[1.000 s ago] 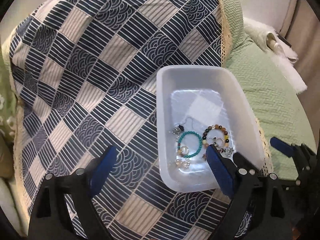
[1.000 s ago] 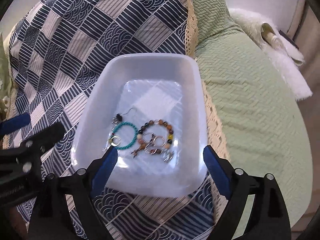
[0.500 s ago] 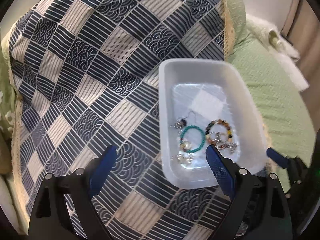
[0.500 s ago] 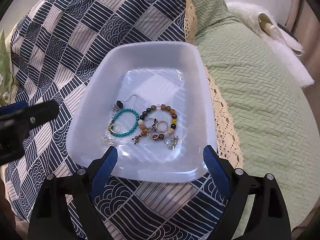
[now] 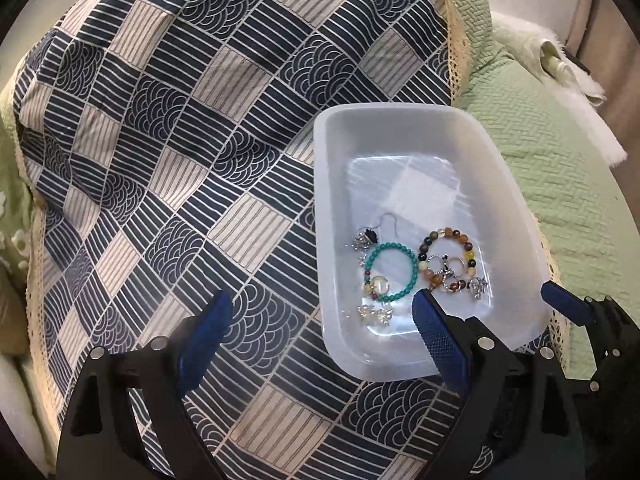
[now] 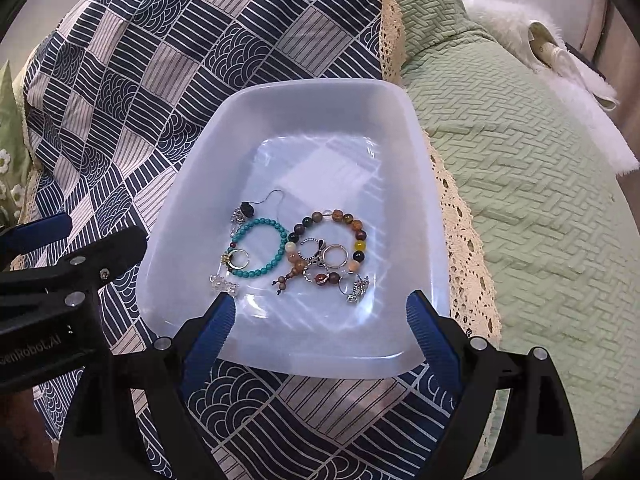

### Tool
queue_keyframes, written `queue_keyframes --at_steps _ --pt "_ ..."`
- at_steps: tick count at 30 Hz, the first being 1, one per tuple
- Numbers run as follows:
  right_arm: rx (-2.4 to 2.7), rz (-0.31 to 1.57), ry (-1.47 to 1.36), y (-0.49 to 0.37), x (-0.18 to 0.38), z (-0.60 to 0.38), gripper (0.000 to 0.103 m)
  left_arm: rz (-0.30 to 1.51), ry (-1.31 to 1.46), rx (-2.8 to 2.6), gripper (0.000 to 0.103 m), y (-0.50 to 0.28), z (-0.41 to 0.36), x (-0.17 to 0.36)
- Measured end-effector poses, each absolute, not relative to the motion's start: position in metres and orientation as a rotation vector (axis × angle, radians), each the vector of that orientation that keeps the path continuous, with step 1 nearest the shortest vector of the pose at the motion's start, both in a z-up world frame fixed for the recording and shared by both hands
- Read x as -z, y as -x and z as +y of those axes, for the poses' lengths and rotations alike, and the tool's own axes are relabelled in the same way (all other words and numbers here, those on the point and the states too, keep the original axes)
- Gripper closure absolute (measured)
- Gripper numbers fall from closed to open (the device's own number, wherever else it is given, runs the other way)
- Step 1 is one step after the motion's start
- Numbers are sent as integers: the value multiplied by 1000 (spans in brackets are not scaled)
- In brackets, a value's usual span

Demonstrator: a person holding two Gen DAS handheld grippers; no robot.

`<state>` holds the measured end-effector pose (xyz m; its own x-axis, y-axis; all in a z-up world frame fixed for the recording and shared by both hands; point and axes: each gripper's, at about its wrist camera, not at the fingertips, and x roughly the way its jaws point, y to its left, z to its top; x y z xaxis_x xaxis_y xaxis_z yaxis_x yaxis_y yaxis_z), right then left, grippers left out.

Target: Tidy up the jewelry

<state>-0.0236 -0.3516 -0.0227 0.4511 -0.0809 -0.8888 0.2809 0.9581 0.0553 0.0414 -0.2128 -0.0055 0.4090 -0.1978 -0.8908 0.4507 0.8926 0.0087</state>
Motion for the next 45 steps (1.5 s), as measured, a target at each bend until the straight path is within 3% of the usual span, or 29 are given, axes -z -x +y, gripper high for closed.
queue_keyframes --at_steps 45 --pt "239 1102 -194 26 24 -354 16 1077 -303 428 15 -37 -219 10"
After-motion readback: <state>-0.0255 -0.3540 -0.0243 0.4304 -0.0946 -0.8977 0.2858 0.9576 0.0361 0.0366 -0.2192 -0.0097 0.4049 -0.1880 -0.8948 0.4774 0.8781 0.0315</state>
